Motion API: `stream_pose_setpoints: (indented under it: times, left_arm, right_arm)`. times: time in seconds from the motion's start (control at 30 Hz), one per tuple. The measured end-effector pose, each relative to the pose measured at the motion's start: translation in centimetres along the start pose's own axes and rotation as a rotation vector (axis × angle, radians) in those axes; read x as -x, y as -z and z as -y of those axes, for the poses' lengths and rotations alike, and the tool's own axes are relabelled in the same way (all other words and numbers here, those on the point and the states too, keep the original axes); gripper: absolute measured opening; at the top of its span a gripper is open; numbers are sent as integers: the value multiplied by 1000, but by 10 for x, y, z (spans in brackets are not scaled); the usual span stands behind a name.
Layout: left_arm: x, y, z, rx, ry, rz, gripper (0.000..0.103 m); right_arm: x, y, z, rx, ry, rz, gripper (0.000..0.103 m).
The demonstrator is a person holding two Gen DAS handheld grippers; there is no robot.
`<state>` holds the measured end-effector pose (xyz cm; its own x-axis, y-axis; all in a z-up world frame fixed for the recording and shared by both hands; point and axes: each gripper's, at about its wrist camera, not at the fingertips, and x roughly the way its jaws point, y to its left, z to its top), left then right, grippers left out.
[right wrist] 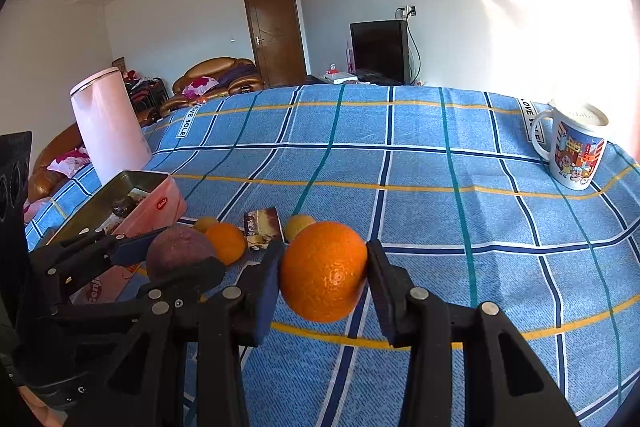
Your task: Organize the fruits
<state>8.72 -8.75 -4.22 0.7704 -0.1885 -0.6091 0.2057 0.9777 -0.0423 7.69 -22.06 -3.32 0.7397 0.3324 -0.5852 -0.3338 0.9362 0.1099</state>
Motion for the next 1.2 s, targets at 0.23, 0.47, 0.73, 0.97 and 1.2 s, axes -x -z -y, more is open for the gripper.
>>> stream_pose_setpoints:
  times: [0.23,0.47,0.73,0.97,1.2]
  left_arm:
    - [8,1,-2,5,-4,40,50]
    - [14,1,-4,15,-5,78,50]
    - [21,3,-4,17,-10,118,50]
    - [27,4,-4,17,-16,149,50]
    - [36,5,-4,15,-21,192,50]
  right_arm:
    - [8,1,-1,5,-1,46,43]
    - [13,2,-2,10,-4,75,43]
    - [21,2,-4,20,-3,115,43]
    - [28,4,-5,28,2,148,43]
    - [34,5,-8,42,8,180,43]
